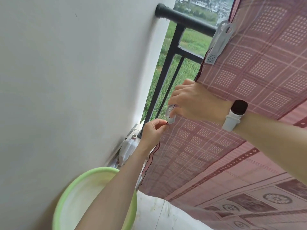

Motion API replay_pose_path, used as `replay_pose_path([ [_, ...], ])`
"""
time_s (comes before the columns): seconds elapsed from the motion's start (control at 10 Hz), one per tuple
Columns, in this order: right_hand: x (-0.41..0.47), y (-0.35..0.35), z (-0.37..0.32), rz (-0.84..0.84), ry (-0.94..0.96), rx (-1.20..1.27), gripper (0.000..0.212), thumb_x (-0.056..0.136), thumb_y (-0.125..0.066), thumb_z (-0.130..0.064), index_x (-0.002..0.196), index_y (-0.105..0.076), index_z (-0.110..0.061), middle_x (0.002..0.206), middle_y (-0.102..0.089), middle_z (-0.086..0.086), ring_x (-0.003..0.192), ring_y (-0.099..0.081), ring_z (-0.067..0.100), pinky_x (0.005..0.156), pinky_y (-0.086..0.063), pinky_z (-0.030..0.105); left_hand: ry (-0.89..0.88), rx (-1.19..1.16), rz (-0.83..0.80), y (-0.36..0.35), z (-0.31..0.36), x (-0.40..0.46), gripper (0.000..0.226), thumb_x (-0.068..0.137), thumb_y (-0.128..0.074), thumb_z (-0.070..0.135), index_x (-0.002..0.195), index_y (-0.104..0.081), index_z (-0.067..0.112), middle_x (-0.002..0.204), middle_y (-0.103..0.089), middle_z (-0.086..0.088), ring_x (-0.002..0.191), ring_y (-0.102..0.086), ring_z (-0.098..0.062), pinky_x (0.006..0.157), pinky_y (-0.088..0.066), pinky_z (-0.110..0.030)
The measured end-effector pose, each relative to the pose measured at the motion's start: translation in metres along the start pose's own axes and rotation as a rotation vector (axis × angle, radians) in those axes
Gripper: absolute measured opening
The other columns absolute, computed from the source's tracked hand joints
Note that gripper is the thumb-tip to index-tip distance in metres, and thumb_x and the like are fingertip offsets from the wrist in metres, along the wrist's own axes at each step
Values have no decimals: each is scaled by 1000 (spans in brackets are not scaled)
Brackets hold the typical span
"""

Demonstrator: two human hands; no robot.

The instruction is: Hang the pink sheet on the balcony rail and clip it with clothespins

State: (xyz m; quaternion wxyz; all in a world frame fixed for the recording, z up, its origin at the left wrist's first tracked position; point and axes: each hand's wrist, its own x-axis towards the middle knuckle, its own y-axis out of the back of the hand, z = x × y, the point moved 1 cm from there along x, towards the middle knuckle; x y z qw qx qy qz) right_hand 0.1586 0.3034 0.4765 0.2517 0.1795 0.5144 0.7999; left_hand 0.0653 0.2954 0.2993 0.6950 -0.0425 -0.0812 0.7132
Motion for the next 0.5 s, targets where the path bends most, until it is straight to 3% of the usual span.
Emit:
replay_pose_path([
  [0.1,9,-8,0,-71,-36,-81,29,81,-55,-51,87,-70,-26,86,-68,-11,87,-56,10,85,-30,26,-2,33,15,-2,1,-3,15,81,-67,12,77,-64,25,72,-65,8,68,-60,-2,75,-50,-25],
  [0.2,11,-12,1,-118,-41,-173,32,82,-53,-53,80,-69,-25,78,-66,-10,79,-57,11,85,-35,29,8,58,38,-2,1,-5,16,81,-67,13,76,-64,27,73,-66,4,72,-61,-12,78,-51,-36],
  [0.3,7,-13,0,-127,-6,-266,33,86,-51,-49,81,-66,-20,75,-64,-8,74,-57,12,85,-39,33,18,59,69,-4,3,-9,15,81,-69,13,75,-66,27,74,-68,0,72,-61,-15,75,-52,-38],
  [0.4,5,-15,-3,-146,12,-268,37,83,-49,-50,90,-65,-17,86,-65,-4,81,-59,16,89,-39,36,33,83,27,-1,8,-11,12,80,-69,13,75,-67,24,71,-67,3,69,-62,-9,69,-50,-26],
  [0.5,-3,-12,-4,-13,9,-129,52,84,-48,-56,117,-57,-16,116,-61,1,108,-56,20,102,-34,38,5,216,17,13,23,-10,6,83,-65,15,85,-66,21,77,-66,5,73,-61,-10,68,-48,-28],
])
